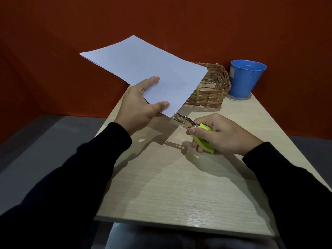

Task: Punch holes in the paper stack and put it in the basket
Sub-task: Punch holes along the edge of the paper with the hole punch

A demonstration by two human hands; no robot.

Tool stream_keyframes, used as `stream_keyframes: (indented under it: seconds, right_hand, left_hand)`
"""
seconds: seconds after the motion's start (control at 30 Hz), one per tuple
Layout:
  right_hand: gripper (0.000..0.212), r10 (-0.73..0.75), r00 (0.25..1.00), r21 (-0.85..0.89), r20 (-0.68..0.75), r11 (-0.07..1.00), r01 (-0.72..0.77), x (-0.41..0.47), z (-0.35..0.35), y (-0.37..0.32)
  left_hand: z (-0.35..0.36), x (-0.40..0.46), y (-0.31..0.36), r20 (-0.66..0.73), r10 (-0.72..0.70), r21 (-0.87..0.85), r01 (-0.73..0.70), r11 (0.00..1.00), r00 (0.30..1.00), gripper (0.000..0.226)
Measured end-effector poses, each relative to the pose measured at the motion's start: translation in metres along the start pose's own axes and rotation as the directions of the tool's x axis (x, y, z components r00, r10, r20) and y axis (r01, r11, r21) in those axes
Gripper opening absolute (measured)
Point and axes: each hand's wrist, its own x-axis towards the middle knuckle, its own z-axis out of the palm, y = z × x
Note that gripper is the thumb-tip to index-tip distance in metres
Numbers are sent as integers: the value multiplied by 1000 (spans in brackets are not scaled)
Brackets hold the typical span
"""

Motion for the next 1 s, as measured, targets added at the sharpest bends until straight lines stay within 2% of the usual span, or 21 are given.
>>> stream_keyframes:
  seconds: [0.73, 1.0]
  right_hand:
    - [35, 3, 1000, 41, -5, 999, -3, -1, 3, -3]
    - [36, -23, 1000, -8, -14, 1000, 23, -3, 3, -7]
  left_hand:
    - [2, -5, 5, 44, 36, 23, -37, 999, 998, 82]
    - [3, -6, 6, 57, 35, 9, -36, 999, 998, 86]
